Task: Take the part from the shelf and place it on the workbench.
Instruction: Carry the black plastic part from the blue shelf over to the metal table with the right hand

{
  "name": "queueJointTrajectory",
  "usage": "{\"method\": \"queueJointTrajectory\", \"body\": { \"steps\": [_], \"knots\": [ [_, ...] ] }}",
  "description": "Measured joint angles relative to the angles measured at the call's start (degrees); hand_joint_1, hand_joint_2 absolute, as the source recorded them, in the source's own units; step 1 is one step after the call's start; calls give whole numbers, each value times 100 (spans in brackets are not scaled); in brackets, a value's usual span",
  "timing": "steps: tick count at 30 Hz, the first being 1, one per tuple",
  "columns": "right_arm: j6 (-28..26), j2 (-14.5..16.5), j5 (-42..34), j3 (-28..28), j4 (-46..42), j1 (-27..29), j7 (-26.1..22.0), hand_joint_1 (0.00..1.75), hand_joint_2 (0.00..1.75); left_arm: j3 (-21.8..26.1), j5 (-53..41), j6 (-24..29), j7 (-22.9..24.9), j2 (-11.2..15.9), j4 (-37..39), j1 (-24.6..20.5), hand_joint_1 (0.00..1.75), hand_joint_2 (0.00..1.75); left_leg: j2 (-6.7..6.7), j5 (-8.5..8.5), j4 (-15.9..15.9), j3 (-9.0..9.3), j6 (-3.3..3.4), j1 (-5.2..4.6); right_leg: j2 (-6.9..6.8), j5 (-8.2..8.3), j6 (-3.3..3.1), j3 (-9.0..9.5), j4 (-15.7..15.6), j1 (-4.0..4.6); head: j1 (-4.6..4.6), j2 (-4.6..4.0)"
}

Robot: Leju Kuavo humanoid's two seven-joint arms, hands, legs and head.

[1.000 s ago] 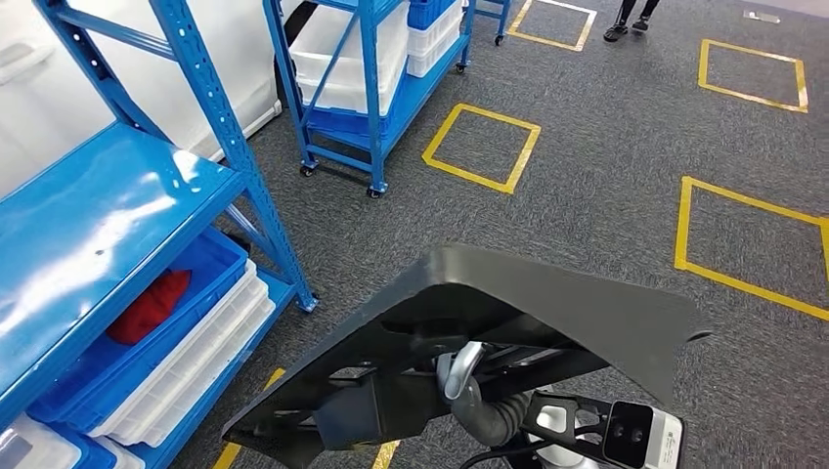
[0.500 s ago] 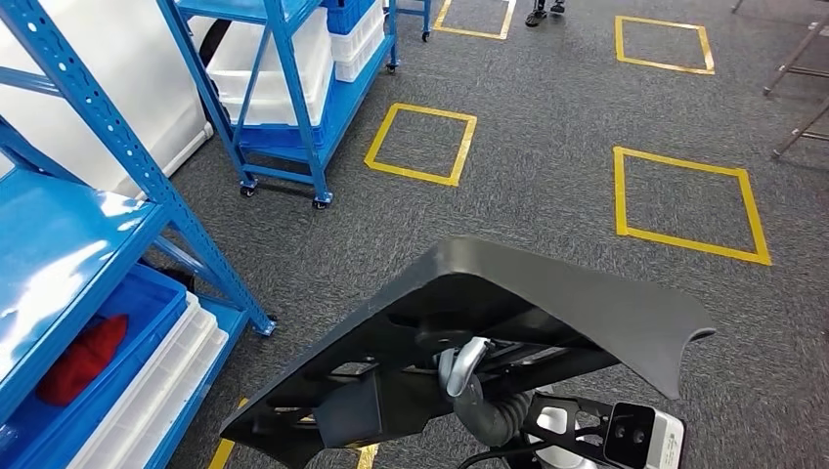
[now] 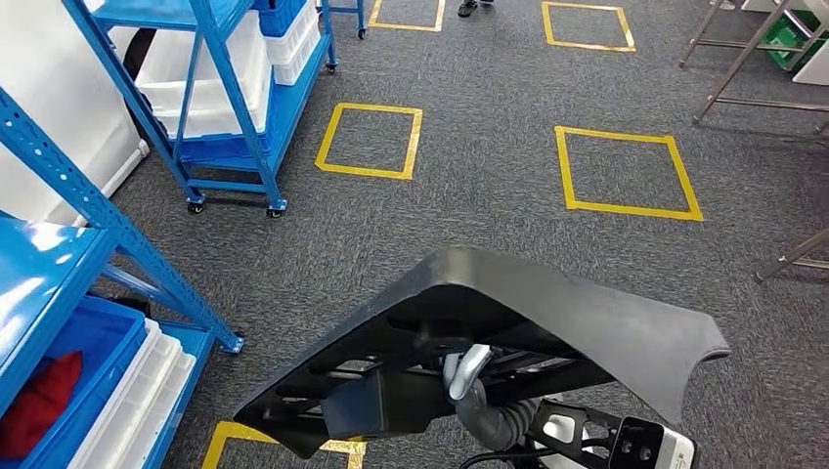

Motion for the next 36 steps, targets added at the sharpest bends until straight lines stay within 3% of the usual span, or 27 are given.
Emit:
{"method": "queueJointTrajectory", "body": {
  "steps": [2, 4, 6, 8, 10, 11, 12, 14, 16, 18, 20, 22, 24, 26, 27, 28, 29, 31, 33, 36],
  "knots": [
    [-14, -14, -6, 0, -31, 0, 0, 175, 175, -4, -14, -5, 10, 0, 0, -4, 0, 175, 84, -31, 2, 28, -64, -15, -105, 62, -72, 186, -366, 56, 0, 0],
    [4, -30, -25, 0, -51, 2, 0, 175, 175, -4, -2, -1, 20, -2, 0, -15, 0, 175, 176, -48, -15, 59, -134, -13, 12, 69, -139, 181, -386, 84, 0, 0],
    [54, -39, -41, 0, -68, -4, 0, 175, 175, -3, 32, 11, 26, -7, 0, -37, 0, 175, 80, -142, 81, 50, -186, 15, 119, 101, -209, 210, -445, 61, -1, 0],
    [83, -37, -35, 6, -68, -32, 0, 175, 175, 0, 72, 21, 36, -9, 0, -34, 0, 175, -181, -446, 598, -173, -211, 39, 218, 123, -265, 235, -482, 36, -1, 0],
    [71, -33, -11, 14, -46, -51, 0, 175, 175, 4, 91, 20, 51, -7, 0, -4, 0, 175, -326, -780, 1389, -570, -228, 39, 345, 124, -289, 233, -478, 46, -1, 0],
    [63, -32, -2, 15, -36, -52, 0, 175, 175, 5, 90, 16, 58, -6, 0, 8, 0, 175, -349, -819, 1622, -706, -234, 39, 418, 123, -290, 235, -474, 52, -1, 0],
    [56, -32, 1, 15, -29, -51, 0, 175, 175, 5, 88, 9, 61, -8, 0, 15, 0, 175, -362, -745, 1650, -750, -234, 39, 491, 121, -288, 239, -468, 57, -1, 0],
    [60, -32, -5, 15, -26, -53, 0, 175, 175, 5, 84, -2, 46, -10, 0, 16, 0, 175, -436, -308, 1026, -511, -220, 45, 631, 108, -269, 256, -444, 54, 0, 0],
    [67, -32, -9, 15, -26, -58, 0, 175, 175, 5, 83, -8, 21, -13, 0, 14, 0, 175, -653, -10, 300, -199, -190, 51, 755, 86, -224, 245, -399, 57, 0, 0],
    [62, -33, -9, 15, -26, -61, 0, 175, 175, 5, 79, -17, 9, -15, 0, 14, 0, 175, -757, 11, 69, -99, -145, 37, 857, 87, -163, 206, -377, 48, 0, 0],
    [35, -35, -4, 15, -28, -54, 0, 175, 175, 4, 56, -30, 6, -17, 0, 0, 0, 175, -661, 37, 40, -87, -79, 31, 930, 102, -95, 181, -382, 32, 0, 0],
    [-14, -41, 4, 15, -39, -52, 0, 175, 175, -1, 21, -39, 2, -24, 0, -19, 0, 175, -546, 70, -5, -70, 1, 39, 752, -27, -40, 91, -196, 45, 0, 0],
    [-58, -54, 8, 14, -51, -54, 0, 175, 175, -6, -9, -41, -3, -30, 0, -7, 0, 175, -414, 77, -27, -61, 54, 26, 441, -373, -8, -216, 436, 52, 0, 0],
    [-100, -76, 5, 14, -54, -49, 0, 175, 175, -8, -28, -39, -5, -31, 0, 18, 0, 175, -272, 65, -25, -62, 70, 3, 311, -653, 13, -585, 1161, 35, 0, 0],
    [-123, -90, 3, 14, -54, -48, 0, 175, 175, -9, -33, -39, -6, -31, 0, 20, 0, 175, -203, 58, -25, -60, 71, -3, 287, -654, 17, -663, 1304, 24, 0, 0],
    [-140, -102, 0, 14, -54, -50, 0, 175, 175, -10, -36, -38, -6, -31, 0, 14, 0, 175, -141, 49, -24, -52, 66, -6, 267, -547, 17, -618, 1210, 15, 0, 0],
    [-155, -111, -4, 14, -54, -56, 0, 175, 175, -11, -38, -38, -6, -32, 0, 5, 0, 175, -84, 37, -24, -38, 58, -8, 228, -360, 10, -453, 891, 10, 0, 0],
    [-185, -117, -29, 16, -52, -96, 0, 175, 175, -13, -33, -38, -5, -34, 0, -14, 0, 175, 12, 4, -22, 2, 21, -25, -8, -37, -35, -9, 49, 38, 0, 0],
    [-222, -120, -80, 43, -38, -185, 0, 175, 175, -13, -12, -38, 2, -37, 0, -26, 0, 175, 100, -27, -20, 31, -38, -50, -152, 51, -100, 198, -365, 81, 0, 0],
    [-256, -124, -146, 134, 17, -336, 0, 175, 175, -13, 33, -38, 15, -42, 0, -53, 0, 175, 205, -77, -6, 70, -133, -44, 20, 60, -193, 196, -406, 94, 0, 0]
  ]
}}
